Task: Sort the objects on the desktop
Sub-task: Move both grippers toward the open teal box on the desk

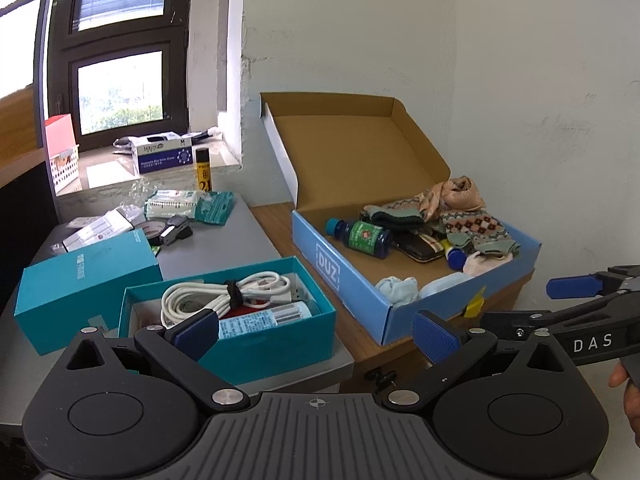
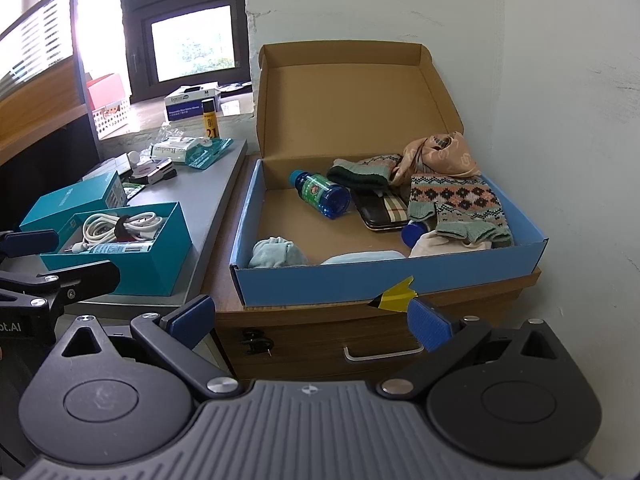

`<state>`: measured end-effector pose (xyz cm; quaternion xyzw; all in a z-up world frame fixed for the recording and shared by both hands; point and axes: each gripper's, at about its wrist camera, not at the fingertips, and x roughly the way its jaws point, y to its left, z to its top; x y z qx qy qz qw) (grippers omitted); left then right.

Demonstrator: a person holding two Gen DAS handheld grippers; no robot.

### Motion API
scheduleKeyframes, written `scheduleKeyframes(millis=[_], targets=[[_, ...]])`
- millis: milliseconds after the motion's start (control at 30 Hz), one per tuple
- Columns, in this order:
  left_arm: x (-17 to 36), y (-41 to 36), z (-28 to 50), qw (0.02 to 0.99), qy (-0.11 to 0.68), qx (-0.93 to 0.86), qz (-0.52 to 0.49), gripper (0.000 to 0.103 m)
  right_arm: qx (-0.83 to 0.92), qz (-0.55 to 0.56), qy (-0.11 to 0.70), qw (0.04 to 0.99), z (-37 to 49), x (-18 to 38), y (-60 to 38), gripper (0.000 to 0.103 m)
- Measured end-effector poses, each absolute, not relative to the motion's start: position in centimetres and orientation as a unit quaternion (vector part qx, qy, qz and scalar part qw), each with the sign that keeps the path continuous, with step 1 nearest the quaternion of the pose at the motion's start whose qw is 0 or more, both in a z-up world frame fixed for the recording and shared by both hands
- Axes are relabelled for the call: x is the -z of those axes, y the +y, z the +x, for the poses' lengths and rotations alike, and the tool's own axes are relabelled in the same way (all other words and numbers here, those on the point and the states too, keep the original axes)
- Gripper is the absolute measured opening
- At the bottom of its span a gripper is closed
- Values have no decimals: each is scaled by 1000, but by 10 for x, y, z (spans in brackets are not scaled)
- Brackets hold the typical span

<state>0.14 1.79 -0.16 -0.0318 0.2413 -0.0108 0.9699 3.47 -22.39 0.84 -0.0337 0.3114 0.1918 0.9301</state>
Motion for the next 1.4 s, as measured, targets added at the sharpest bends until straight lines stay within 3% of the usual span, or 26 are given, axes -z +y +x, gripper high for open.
scheduleKeyframes(millis=[700, 1400], targets=[[13, 38, 15, 959, 280, -10, -36, 103, -195, -34, 320, 927, 48, -6, -219, 103], [10, 49, 19, 962, 271, -22, -31, 103, -197, -38, 328, 923, 56, -2, -210, 103]])
